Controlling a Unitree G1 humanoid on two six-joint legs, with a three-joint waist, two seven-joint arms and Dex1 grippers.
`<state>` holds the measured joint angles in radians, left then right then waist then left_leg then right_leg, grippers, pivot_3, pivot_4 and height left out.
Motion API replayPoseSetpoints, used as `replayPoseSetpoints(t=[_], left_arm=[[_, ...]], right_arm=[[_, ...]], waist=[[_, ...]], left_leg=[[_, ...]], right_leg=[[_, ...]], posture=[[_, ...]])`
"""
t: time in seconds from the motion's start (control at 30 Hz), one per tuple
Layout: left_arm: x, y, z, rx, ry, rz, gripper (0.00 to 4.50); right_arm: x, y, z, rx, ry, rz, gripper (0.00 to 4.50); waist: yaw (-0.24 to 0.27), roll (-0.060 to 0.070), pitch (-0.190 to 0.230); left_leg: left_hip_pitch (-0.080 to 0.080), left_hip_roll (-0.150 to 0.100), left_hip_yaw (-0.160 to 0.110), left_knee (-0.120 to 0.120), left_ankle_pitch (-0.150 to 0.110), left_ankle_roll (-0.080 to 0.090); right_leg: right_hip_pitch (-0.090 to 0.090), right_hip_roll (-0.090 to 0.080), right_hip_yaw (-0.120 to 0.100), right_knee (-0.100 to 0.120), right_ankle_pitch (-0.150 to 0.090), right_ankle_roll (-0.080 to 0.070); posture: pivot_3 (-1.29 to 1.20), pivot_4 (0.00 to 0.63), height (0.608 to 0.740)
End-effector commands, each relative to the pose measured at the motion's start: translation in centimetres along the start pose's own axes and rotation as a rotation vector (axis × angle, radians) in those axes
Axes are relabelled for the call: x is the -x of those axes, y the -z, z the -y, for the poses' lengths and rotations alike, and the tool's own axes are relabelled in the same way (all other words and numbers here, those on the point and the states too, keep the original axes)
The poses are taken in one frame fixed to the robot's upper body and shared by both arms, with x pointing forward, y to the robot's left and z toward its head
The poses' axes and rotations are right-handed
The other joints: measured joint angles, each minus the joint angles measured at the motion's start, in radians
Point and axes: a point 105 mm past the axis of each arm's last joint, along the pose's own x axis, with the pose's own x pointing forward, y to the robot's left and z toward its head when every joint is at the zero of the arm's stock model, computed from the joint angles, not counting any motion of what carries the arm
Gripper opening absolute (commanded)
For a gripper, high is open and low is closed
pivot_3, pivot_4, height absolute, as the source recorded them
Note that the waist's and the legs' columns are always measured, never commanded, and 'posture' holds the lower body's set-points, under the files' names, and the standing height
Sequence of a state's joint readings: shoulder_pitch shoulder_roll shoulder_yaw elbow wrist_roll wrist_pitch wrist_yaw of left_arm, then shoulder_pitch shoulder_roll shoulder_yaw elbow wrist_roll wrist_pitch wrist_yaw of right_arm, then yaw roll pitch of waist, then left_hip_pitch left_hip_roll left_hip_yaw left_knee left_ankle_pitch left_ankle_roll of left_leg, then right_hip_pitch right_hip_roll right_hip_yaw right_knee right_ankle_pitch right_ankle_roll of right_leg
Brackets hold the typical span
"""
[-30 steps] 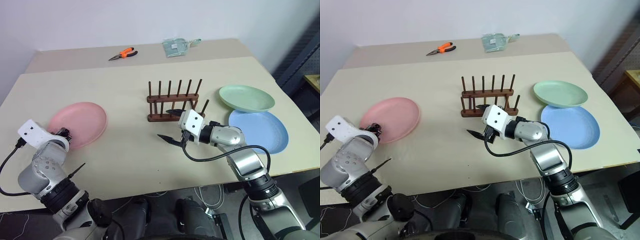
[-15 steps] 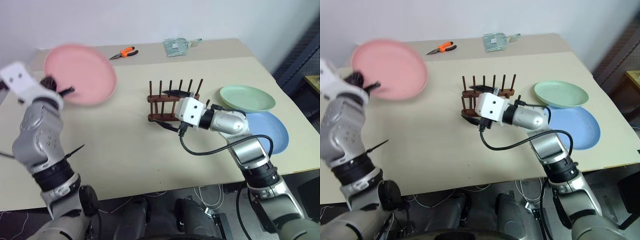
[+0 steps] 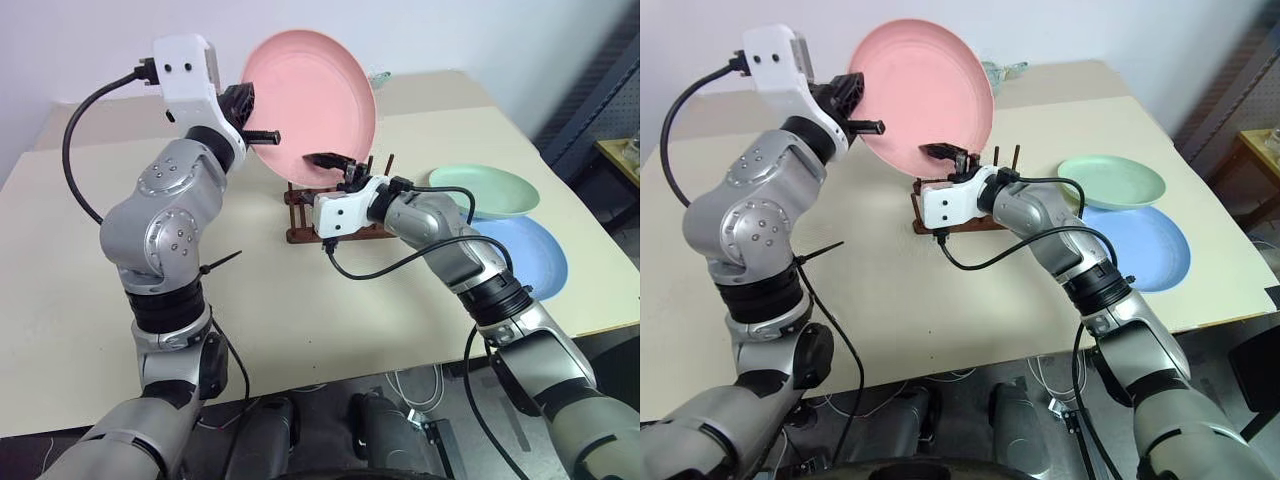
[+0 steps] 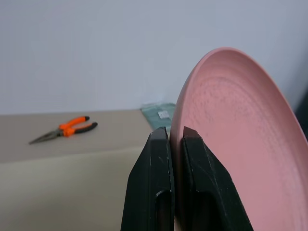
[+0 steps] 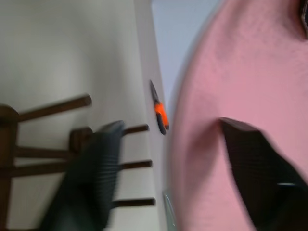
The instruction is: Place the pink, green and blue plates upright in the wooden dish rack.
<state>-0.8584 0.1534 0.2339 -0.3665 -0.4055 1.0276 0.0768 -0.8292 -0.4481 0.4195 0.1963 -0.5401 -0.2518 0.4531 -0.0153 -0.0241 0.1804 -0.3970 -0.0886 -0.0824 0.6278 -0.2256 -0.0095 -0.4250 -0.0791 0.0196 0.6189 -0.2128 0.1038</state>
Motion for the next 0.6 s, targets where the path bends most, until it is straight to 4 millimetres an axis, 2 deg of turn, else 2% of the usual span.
replayPoseSetpoints(t=[0.03, 0.1, 0.13, 0.2, 0.23, 0.27, 0.33, 0.4, 0.47, 0.5, 0.53, 0.6], left_arm=[[1.0, -2.0, 1.0, 0.08, 0.06, 0.092, 0.78], [1.0, -2.7, 0.3, 0.166, 0.045, 0.128, 1.55], [0.9, -3.3, -0.2, 0.208, 0.026, 0.153, 2.1], [0.9, -4.7, -1.6, 0.289, -0.027, 0.226, 3.15], [1.1, -5.4, -3.0, 0.31, -0.085, 0.268, 3.6], [1.3, -5.8, -4.4, 0.301, -0.139, 0.295, 3.6], [1.8, -5.7, -6.8, 0.138, -0.228, 0.297, 3.6], [2.1, -4.0, -7.9, -0.138, -0.236, 0.228, 3.6], [2.4, -2.0, -7.5, -0.336, -0.15, 0.171, 3.6], [2.8, -0.5, -6.6, -0.391, -0.063, 0.143, 3.6], [3.2, 0.8, -5.8, -0.422, 0.019, 0.119, 3.6], [3.8, 2.2, -5.0, -0.445, 0.103, 0.101, 3.6]], right_arm=[[0.3, 0.5, 1.3, 0.045, 0.057, -0.025, 1.1], [0.6, 0.9, 1.7, 0.062, 0.089, -0.048, 0.2], [0.8, 1.1, 1.9, 0.068, 0.101, -0.057, 0.0], [1.1, 1.3, 2.3, 0.068, 0.129, -0.07, 0.0], [1.5, 1.6, 2.9, 0.037, 0.163, -0.077, 0.0], [2.0, 1.8, 3.4, 0.0, 0.194, -0.078, 0.0], [3.3, 1.9, 4.5, -0.172, 0.268, -0.041, 0.0], [4.9, 1.6, 5.8, -0.391, 0.341, 0.04, 0.0], [6.2, 1.2, 6.8, -0.59, 0.387, 0.118, 0.0], [7.1, 1.1, 7.7, -0.751, 0.443, 0.164, 0.0], [7.9, 1.1, 8.2, -0.888, 0.484, 0.207, 0.0], [8.7, 1.0, 8.7, -1.029, 0.508, 0.248, 0.0]], waist=[[0.001, 0.0, 0.0], [0.003, 0.0, 0.0], [0.003, 0.0, 0.0], [0.005, -0.002, 0.001], [0.005, -0.002, 0.001], [0.005, -0.002, 0.001], [0.001, -0.001, 0.001], [-0.005, 0.0, 0.001], [-0.004, 0.0, 0.001], [-0.001, 0.0, 0.001], [0.002, 0.0, 0.001], [0.009, 0.001, 0.002]], left_leg=[[0.0, 0.0, 0.0, 0.0, 0.0, 0.0], [0.0, 0.0, 0.0, 0.001, 0.0, 0.0], [-0.001, 0.0, 0.0, 0.001, 0.0, 0.0], [-0.001, 0.0, 0.0, 0.002, 0.0, 0.0], [-0.002, 0.0, -0.001, 0.002, 0.0, 0.0], [-0.002, 0.0, -0.001, 0.002, 0.0, 0.0], [-0.002, 0.0, 0.0, 0.001, 0.0, -0.001], [-0.001, 0.0, 0.001, -0.001, 0.0, -0.001], [0.001, 0.0, 0.002, -0.003, 0.0, -0.001], [0.001, 0.0, 0.001, -0.003, 0.0, 0.0], [0.0, 0.0, 0.001, -0.002, -0.001, 0.002], [-0.001, 0.0, -0.001, 0.0, -0.004, 0.007]], right_leg=[[0.0, 0.0, 0.0, 0.0, 0.0, 0.0], [0.0, 0.0, 0.0, 0.0, 0.0, 0.0], [0.0, 0.0, 0.0, 0.0, 0.0, 0.0], [0.0, 0.0, -0.001, 0.0, 0.0, 0.0], [0.0, 0.0, -0.001, -0.001, 0.0, 0.0], [0.0, 0.0, -0.001, -0.001, 0.0, 0.0], [0.0, 0.0, -0.001, -0.002, 0.0, 0.0], [-0.001, 0.001, 0.001, -0.001, 0.0, 0.0], [-0.001, 0.001, 0.003, 0.0, 0.0, 0.0], [-0.001, 0.001, 0.003, 0.0, 0.0, 0.0], [-0.001, 0.001, 0.003, 0.0, 0.0, 0.0], [0.0, 0.0, 0.002, 0.0, 0.0, -0.001]], posture=[[0.0, 0.15, 0.74], [0.0, 0.15, 0.74], [0.0, 0.15, 0.74], [0.0, 0.15, 0.74], [0.0, 0.15, 0.74], [0.0, 0.15, 0.74], [0.0, 0.15, 0.74], [0.0, 0.15, 0.74], [0.0, 0.15, 0.74], [0.0, 0.15, 0.74], [0.0, 0.15, 0.74], [0.0, 0.15, 0.74]])
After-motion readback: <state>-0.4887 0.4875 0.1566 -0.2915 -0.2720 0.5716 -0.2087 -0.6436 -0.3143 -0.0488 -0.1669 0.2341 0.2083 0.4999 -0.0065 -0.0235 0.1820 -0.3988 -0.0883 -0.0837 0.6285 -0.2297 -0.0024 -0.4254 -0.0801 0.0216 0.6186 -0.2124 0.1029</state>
